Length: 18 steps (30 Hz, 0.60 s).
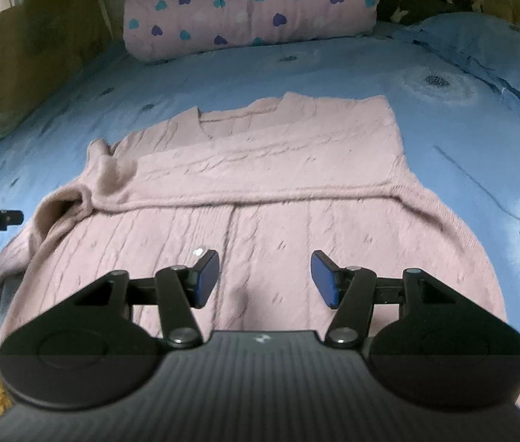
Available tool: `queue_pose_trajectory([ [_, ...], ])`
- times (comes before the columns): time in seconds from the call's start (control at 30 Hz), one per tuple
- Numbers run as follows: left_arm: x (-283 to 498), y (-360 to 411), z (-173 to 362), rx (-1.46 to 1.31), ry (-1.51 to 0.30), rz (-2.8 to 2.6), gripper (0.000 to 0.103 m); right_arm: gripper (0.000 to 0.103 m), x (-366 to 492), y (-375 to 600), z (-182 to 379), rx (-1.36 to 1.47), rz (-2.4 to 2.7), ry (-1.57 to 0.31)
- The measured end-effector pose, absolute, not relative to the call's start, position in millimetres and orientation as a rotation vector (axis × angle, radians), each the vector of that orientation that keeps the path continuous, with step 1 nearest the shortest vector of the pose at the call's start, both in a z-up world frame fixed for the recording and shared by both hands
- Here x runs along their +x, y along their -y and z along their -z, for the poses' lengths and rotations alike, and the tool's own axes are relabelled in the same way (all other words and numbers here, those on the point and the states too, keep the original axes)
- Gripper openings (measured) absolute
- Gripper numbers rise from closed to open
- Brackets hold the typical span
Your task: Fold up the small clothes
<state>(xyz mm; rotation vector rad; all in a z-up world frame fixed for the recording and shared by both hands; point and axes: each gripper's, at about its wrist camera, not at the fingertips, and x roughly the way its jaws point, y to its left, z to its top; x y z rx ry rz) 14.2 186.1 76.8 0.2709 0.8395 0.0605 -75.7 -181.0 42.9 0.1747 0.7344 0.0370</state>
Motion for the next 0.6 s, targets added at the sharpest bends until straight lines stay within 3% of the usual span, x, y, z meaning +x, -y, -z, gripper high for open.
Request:
queue_pose_trajectory([
  [0.4, 4.0, -184.3, -53.1, 0.202, -0.824, 0.042, 0.088, 0.059, -81.0, 155.5, -10.3, 0.212, 0.043, -0.740],
  [0.47, -2.1, -181.1, -56.5, 0.198, -0.804, 0.091, 0.088, 0.068, -82.4, 152.2, -6.8, 0.205, 0.042, -0.721],
  [0.6, -8.3, -166.7, -61.4, 0.230, -0.754, 0.106, 0.088, 0.071, -85.0, 146.5, -3.3, 0.167, 0.041, -0.695],
])
